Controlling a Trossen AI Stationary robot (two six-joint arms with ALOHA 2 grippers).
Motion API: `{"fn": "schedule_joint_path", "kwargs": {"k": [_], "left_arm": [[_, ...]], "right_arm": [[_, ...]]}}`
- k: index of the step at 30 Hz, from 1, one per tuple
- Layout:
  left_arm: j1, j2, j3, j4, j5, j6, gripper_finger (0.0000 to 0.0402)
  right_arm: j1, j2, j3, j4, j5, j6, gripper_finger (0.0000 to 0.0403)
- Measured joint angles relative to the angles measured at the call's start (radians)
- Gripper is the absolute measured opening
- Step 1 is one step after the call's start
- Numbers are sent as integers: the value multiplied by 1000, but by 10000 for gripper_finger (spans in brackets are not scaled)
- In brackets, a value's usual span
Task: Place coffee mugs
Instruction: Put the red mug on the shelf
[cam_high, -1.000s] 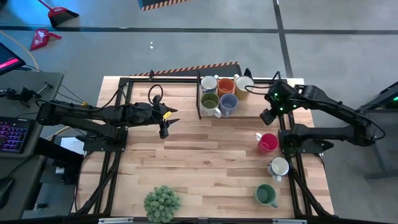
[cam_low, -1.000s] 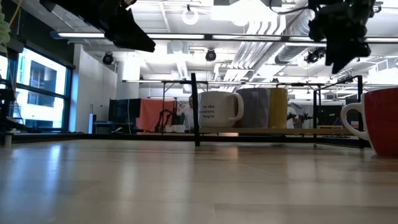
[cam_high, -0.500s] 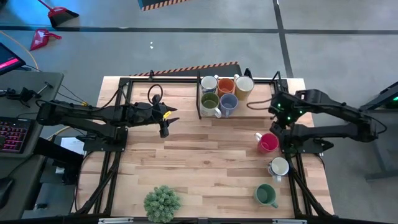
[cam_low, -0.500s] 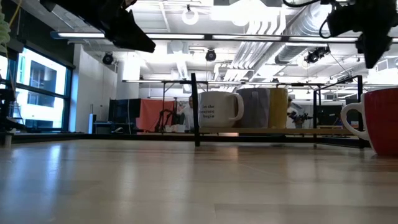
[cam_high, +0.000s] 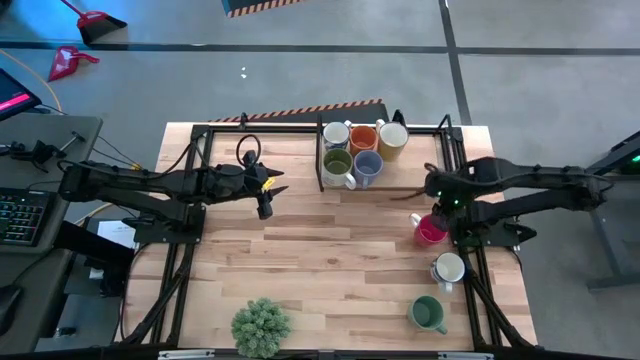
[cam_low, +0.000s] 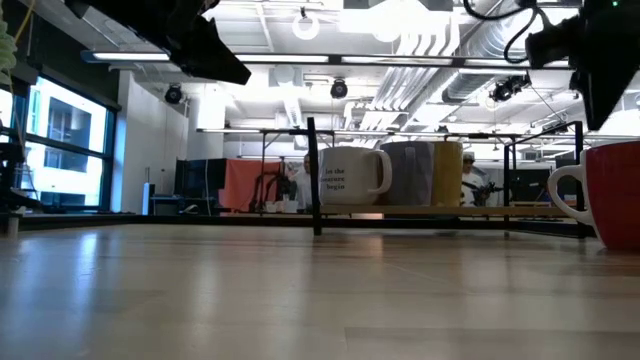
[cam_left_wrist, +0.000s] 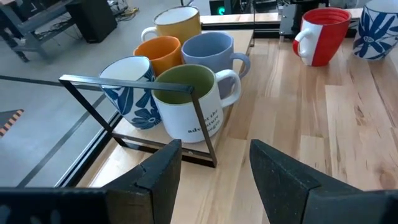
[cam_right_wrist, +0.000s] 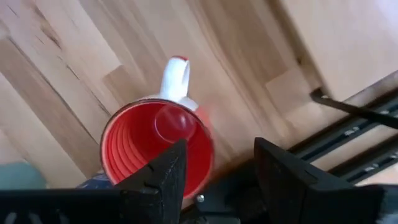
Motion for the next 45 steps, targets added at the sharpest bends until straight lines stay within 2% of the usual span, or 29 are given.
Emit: {"fn": "schedule_joint_path", "kwargs": {"k": [8,19,27,37,45], "left_arm": [[0,0,0,0,0,0,180],[0,0,0,0,0,0,180],[0,0,0,0,0,0,180],[0,0,0,-1,1,0,180],[0,0,0,-2,1,0,180]], "right_arm": [[90,0,-90,62,-4,56,163],[143,9,-149,137,88,82,150],[142,100,-149,172,-3,106,138],[142,253,-149,214,-5,187,138],[142,314,-148,298,-33,186,138]]}}
